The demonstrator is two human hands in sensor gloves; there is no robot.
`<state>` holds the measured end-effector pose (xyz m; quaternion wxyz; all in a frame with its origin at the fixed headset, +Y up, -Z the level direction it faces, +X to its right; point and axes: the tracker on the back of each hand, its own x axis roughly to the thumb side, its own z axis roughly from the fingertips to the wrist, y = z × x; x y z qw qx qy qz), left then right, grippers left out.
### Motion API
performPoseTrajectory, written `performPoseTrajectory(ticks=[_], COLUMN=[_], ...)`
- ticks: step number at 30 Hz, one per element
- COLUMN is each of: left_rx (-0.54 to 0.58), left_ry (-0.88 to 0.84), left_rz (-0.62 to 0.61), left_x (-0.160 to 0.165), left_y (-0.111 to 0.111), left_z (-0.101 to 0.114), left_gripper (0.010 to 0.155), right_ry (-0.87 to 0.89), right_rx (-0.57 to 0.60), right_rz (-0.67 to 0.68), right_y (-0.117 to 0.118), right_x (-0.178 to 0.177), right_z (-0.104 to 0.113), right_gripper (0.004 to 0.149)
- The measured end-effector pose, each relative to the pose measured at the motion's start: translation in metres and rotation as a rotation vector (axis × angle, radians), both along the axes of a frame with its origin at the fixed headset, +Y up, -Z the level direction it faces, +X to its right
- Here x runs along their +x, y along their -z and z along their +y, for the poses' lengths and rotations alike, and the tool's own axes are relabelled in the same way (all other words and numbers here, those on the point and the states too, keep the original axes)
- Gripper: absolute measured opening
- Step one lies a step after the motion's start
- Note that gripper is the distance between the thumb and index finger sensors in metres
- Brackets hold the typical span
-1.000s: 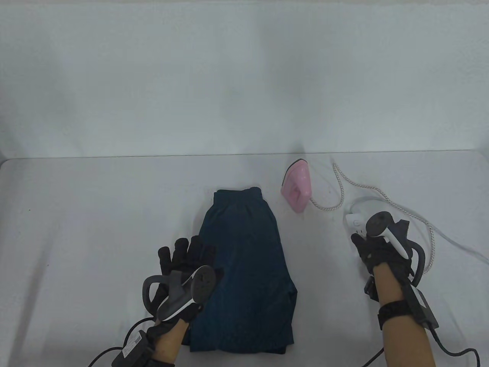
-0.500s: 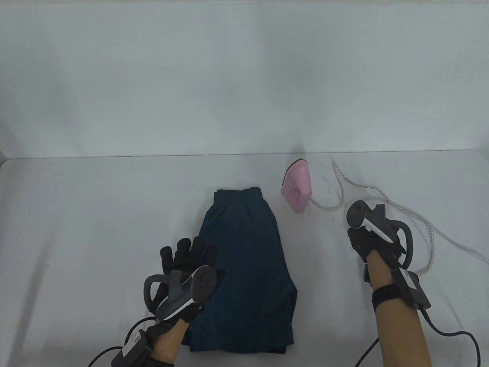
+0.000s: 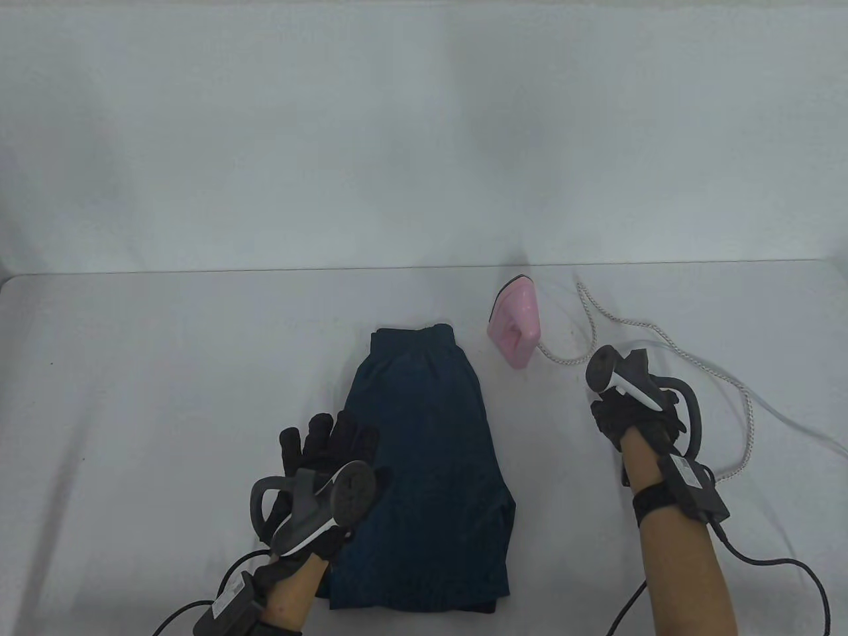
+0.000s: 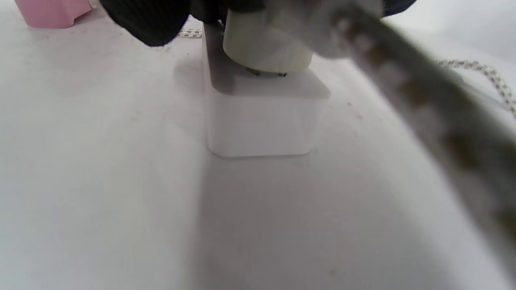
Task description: Iron shorts with electric iron on table
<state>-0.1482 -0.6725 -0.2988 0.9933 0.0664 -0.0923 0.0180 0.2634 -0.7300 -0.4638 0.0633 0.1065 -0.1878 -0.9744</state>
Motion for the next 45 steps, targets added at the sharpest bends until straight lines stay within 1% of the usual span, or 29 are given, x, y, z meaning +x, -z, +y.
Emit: performPoseTrajectory(ticks=[7,12,21,25,29,32,34,36,38,39,41,43,45], left_rx=[0.000,0.002,-0.005,0.001,0.005,0.011,0.018,0.025,0.029,0.030,0.037,0.044,0.050], left_ry=[0.002,-0.004,0.026,0.017,-0.003,-0.006,-0.008,-0.013,-0.015,-0.016,-0.019,-0.021,-0.017], left_rz=[0.002,-0.004,0.007,0.001,0.007,0.009,0.011,0.008,-0.009,-0.016,-0.012,-0.014,-0.011], left_x=[0.000,0.001,0.000,-0.002,-0.005,-0.006,-0.007,-0.008,-0.008,-0.008,-0.008,-0.008,-0.007], left_y=[-0.001,-0.002,-0.001,-0.003,-0.003,-0.003,-0.003,-0.003,-0.002,-0.002,-0.003,-0.003,-0.003], left_z=[-0.001,-0.001,-0.005,-0.002,0.000,0.001,0.001,0.002,0.003,0.003,0.003,0.003,0.003], left_gripper=[0.068,0.068,0.068,0.068,0.067,0.067,0.067,0.067,0.068,0.067,0.068,0.067,0.067], right_ry=[-0.043,-0.059,-0.018,-0.012,0.079,0.140,0.152,0.163,0.179,0.184,0.217,0.241,0.269], right_rx=[0.043,0.046,0.032,-0.019,-0.019,0.042,0.078,0.136,0.184,0.196,0.250,0.282,0.332], right_rz=[0.033,0.047,0.044,0.015,-0.016,-0.021,-0.026,0.002,0.022,0.028,0.067,0.095,0.138], right_y=[0.008,0.007,0.005,0.002,-0.001,-0.007,-0.011,-0.021,-0.029,-0.032,-0.046,-0.056,-0.071], right_x=[-0.005,-0.007,-0.004,-0.003,0.003,0.005,0.002,-0.007,-0.016,-0.019,-0.035,-0.045,-0.060], right_z=[0.000,-0.001,0.000,0.001,0.002,0.011,0.019,0.036,0.049,0.052,0.069,0.078,0.088], right_gripper=[0.063,0.065,0.069,0.070,0.070,0.071,0.073,0.074,0.076,0.077,0.078,0.078,0.079])
